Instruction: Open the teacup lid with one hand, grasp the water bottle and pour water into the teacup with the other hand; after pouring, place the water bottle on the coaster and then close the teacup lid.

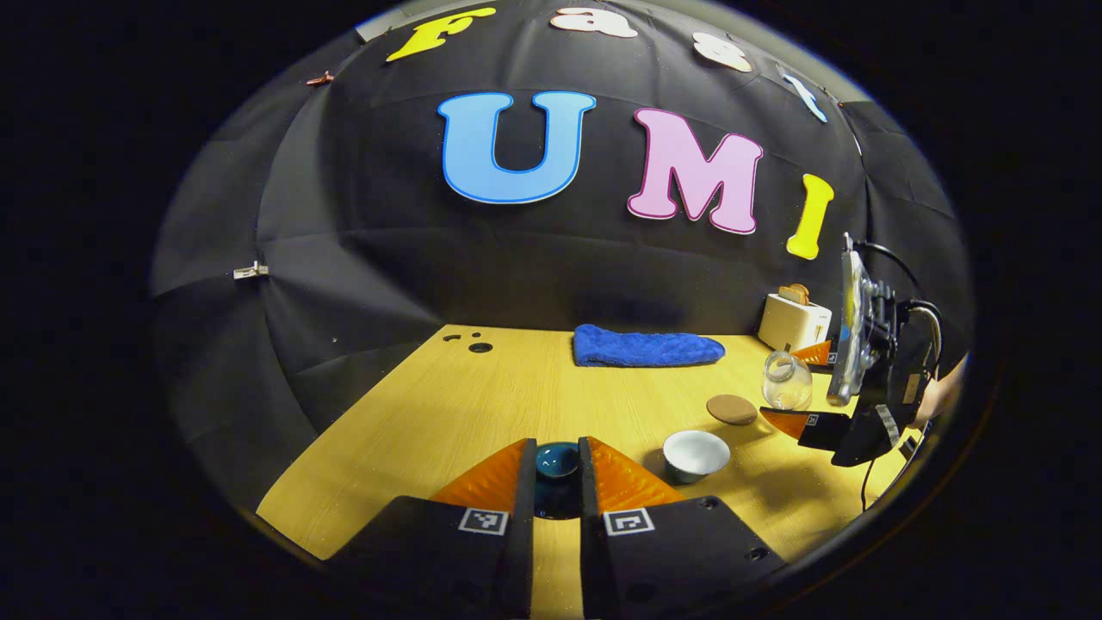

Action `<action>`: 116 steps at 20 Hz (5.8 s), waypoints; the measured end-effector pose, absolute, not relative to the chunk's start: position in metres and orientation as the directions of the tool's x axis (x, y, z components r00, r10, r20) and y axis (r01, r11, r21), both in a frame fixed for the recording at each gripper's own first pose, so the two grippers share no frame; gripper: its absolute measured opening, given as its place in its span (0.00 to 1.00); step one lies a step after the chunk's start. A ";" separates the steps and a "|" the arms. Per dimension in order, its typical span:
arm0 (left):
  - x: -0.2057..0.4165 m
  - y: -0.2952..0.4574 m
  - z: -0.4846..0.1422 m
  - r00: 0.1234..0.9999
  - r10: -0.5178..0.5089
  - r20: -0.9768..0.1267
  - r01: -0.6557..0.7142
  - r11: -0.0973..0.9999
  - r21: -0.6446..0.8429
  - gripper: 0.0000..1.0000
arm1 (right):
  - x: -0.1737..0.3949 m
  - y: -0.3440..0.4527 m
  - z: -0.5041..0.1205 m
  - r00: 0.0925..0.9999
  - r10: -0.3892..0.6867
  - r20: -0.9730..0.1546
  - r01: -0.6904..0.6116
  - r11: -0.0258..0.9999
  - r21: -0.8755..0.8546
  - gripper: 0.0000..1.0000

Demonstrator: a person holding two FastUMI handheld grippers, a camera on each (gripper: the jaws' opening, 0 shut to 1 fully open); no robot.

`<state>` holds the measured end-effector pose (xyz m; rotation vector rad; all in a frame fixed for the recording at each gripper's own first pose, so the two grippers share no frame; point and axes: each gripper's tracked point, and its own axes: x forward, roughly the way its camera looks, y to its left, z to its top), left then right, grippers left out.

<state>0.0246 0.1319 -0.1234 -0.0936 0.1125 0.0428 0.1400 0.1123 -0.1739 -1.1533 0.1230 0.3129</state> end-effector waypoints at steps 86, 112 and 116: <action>-0.028 0.164 -0.141 0.982 0.115 -0.151 -0.139 0.977 -0.160 0.26 | 0.169 0.148 -0.167 0.928 0.190 -0.319 -0.098 -0.703 -0.704 0.72; -0.022 0.182 -0.086 0.980 0.176 -0.093 -0.187 0.974 -0.131 0.26 | 0.170 0.141 -0.148 0.932 0.104 -0.347 -0.212 -0.620 -0.755 0.72; -0.019 0.190 -0.061 0.972 0.217 -0.085 -0.228 0.962 -0.150 0.26 | 0.167 0.128 -0.132 0.923 0.073 -0.378 -0.338 -0.317 -0.886 0.72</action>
